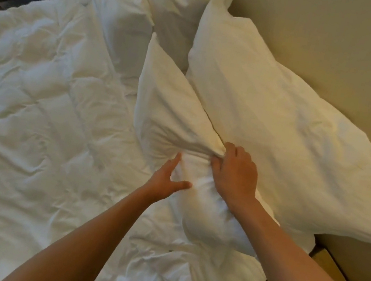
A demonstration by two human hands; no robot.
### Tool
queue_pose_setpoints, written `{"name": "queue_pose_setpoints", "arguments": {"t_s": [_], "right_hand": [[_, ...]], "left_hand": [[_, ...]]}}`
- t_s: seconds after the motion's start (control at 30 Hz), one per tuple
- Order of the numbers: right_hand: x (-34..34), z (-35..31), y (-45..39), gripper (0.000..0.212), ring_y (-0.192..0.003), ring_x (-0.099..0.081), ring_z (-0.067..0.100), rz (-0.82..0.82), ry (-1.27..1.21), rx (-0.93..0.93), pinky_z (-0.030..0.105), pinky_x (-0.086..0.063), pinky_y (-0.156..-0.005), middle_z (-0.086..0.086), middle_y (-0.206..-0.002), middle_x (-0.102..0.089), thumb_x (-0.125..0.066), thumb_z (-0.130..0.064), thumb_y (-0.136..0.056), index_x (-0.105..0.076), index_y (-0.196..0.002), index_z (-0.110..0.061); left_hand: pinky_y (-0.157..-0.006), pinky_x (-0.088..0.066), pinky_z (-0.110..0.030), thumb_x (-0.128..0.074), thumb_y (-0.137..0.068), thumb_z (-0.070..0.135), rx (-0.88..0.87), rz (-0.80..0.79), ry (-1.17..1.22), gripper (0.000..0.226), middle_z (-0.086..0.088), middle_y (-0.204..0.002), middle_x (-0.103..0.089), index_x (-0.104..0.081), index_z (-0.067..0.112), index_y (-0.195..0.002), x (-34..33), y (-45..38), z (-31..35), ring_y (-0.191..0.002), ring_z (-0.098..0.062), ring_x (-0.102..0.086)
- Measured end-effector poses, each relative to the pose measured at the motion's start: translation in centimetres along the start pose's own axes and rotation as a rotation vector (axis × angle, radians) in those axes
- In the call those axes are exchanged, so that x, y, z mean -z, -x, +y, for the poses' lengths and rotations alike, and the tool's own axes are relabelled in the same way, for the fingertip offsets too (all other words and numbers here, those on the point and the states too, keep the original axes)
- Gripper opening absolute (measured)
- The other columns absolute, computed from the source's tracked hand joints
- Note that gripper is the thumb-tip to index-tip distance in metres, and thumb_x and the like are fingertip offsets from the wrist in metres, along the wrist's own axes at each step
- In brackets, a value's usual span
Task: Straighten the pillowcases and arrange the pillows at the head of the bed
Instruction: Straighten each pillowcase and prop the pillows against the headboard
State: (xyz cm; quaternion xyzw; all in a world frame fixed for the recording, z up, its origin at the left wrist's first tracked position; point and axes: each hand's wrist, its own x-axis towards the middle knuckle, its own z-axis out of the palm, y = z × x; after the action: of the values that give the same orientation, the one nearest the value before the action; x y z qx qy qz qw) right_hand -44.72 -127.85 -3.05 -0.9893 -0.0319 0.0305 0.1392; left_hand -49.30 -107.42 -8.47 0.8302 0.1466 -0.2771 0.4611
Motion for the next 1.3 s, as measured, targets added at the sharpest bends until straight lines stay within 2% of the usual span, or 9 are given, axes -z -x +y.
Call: {"name": "queue_pose_setpoints", "arguments": {"t_s": [0.1,0.17,0.23,0.37,0.63,0.77,0.87,1.0,1.3], "right_hand": [[-1.8,-3.3,0.0,0.081,-0.103,-0.063,0.036,0.010,0.113,0.082,0.046,-0.053,-0.080,0.014,-0.127,-0.061,-0.057,-0.059,-0.097,-0.032,-0.159,-0.014],[-3.0,-4.5,-0.2,0.083,-0.098,-0.065,0.037,-0.011,0.158,0.085,0.045,-0.055,-0.073,0.016,-0.128,-0.059,-0.053,-0.060,-0.099,-0.024,-0.164,-0.018],[-3.8,-4.9,-0.7,0.067,-0.090,-0.067,0.038,-0.081,0.130,0.062,0.043,-0.052,-0.066,0.016,-0.124,-0.060,-0.044,-0.056,-0.105,-0.031,-0.158,-0.017],[-4.3,-6.4,-0.8,0.028,-0.080,-0.068,0.040,-0.111,-0.206,0.093,0.039,-0.042,-0.061,0.016,-0.091,-0.072,-0.049,-0.035,-0.106,-0.063,-0.112,-0.012],[0.1,-11.1,2.1,0.017,-0.067,-0.064,0.010,-0.004,-0.631,0.227,0.027,-0.044,-0.062,-0.009,-0.076,-0.070,-0.060,-0.018,-0.102,-0.073,-0.090,-0.019],[2.2,-9.3,0.9,0.018,-0.073,-0.069,0.015,0.073,-0.588,0.233,0.034,-0.051,-0.064,-0.003,-0.084,-0.076,-0.059,-0.029,-0.103,-0.074,-0.105,-0.020],[1.5,-6.1,-0.4,0.027,-0.090,-0.069,0.029,0.036,-0.369,0.046,0.038,-0.049,-0.069,0.006,-0.104,-0.074,-0.056,-0.037,-0.103,-0.062,-0.124,-0.021],[-0.7,-0.9,0.1,0.056,-0.116,-0.059,0.035,-0.083,-0.065,-0.132,0.045,-0.050,-0.093,0.012,-0.130,-0.060,-0.060,-0.047,-0.098,-0.046,-0.143,-0.017],[-2.9,3.5,1.2,0.042,-0.084,-0.067,0.037,-0.025,-0.140,-0.052,0.042,-0.051,-0.062,0.010,-0.096,-0.070,-0.050,-0.057,-0.102,-0.054,-0.107,-0.015]], "left_hand": [[-0.118,-0.038,-0.045,-0.080,-0.080,0.055,0.054,0.026,0.006,0.106,0.002,-0.167,-0.028,-0.014,0.039,-0.161,0.8,2.6,-3.6,-0.148,-0.023,-0.037],[-0.116,-0.039,-0.042,-0.078,-0.081,0.055,0.087,0.063,-0.003,0.104,0.000,-0.165,-0.032,-0.014,0.037,-0.161,1.3,4.2,-5.6,-0.146,-0.023,-0.040],[-0.115,-0.041,-0.041,-0.077,-0.082,0.055,0.101,0.096,0.004,0.104,-0.001,-0.164,-0.034,-0.013,0.038,-0.161,1.9,5.7,-7.1,-0.145,-0.023,-0.041],[-0.113,-0.043,-0.040,-0.077,-0.078,0.060,0.061,0.156,0.050,0.106,0.004,-0.165,-0.031,-0.011,0.043,-0.160,3.5,8.3,-8.1,-0.145,-0.021,-0.041],[-0.117,-0.040,-0.048,-0.081,-0.073,0.062,-0.067,0.212,0.136,0.119,0.005,-0.168,-0.022,0.002,0.051,-0.158,7.1,10.3,-4.0,-0.149,-0.025,-0.034],[-0.120,-0.034,-0.046,-0.080,-0.072,0.063,-0.128,0.234,0.058,0.127,0.000,-0.170,-0.013,0.012,0.047,-0.158,5.8,8.9,-1.2,-0.153,-0.023,-0.022],[-0.123,-0.028,-0.049,-0.079,-0.074,0.063,-0.074,0.145,0.005,0.124,-0.005,-0.171,-0.009,0.009,0.045,-0.159,3.5,6.7,-0.2,-0.156,-0.025,-0.016],[-0.123,-0.024,-0.045,-0.078,-0.076,0.062,0.021,0.031,-0.054,0.119,-0.007,-0.172,-0.006,0.004,0.044,-0.160,0.2,3.7,0.1,-0.157,-0.026,-0.015],[-0.121,-0.028,-0.045,-0.077,-0.078,0.061,0.106,0.054,-0.164,0.120,-0.011,-0.171,0.005,0.011,0.044,-0.159,-3.5,1.6,1.0,-0.156,-0.031,-0.013]]}}
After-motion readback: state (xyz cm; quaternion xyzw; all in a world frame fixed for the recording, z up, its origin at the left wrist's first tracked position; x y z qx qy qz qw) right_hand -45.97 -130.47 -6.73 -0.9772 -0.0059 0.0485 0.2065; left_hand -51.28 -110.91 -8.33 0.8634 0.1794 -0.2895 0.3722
